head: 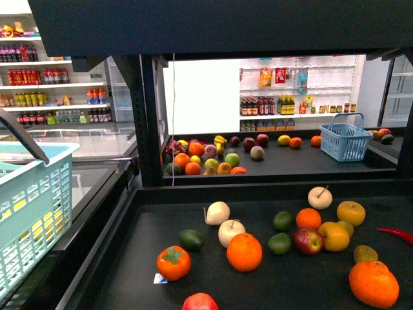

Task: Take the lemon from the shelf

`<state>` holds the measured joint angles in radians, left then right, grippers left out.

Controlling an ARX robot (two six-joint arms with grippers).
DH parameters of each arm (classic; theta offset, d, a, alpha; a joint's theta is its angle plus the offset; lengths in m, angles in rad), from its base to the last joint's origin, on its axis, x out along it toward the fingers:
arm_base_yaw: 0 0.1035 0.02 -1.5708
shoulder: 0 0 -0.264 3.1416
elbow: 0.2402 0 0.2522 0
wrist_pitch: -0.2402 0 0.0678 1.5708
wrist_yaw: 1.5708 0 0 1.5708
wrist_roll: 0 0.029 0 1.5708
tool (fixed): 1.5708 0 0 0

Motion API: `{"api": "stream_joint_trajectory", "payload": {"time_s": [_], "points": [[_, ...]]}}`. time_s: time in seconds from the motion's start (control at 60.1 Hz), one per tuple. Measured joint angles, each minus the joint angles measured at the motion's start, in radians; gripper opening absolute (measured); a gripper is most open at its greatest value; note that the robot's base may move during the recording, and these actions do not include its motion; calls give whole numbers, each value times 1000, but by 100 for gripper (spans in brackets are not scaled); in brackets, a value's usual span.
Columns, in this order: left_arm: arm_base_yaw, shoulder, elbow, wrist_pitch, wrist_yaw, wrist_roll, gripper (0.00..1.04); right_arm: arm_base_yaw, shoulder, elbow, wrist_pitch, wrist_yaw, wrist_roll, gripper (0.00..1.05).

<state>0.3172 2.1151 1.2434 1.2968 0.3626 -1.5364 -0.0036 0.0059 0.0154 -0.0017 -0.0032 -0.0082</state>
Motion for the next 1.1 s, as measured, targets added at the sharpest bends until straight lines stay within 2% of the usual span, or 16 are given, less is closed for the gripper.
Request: {"api": "stream_joint_trajectory", "payload": {"time_s": [0.15,0.466,0.566,0.732,0.882,0.916,1.099], "points": [[5,31,-19,71,-23,-33,6,0,0,0,0,0,0,97],[17,50,-48,85,-23,-41,6,0,0,0,0,0,0,97],[22,50,-49,84,-11,-19,23,0,0,0,0,0,0,97],[29,41,-59,42,4,24,68,0,0,0,0,0,0,97],[29,12,-68,-26,12,56,96,0,0,0,0,0,0,97],[28,4,-68,-39,11,65,98,0,0,0,0,0,0,97],[27,-72,-78,-127,5,117,97,0,0,0,0,0,0,97]]}}
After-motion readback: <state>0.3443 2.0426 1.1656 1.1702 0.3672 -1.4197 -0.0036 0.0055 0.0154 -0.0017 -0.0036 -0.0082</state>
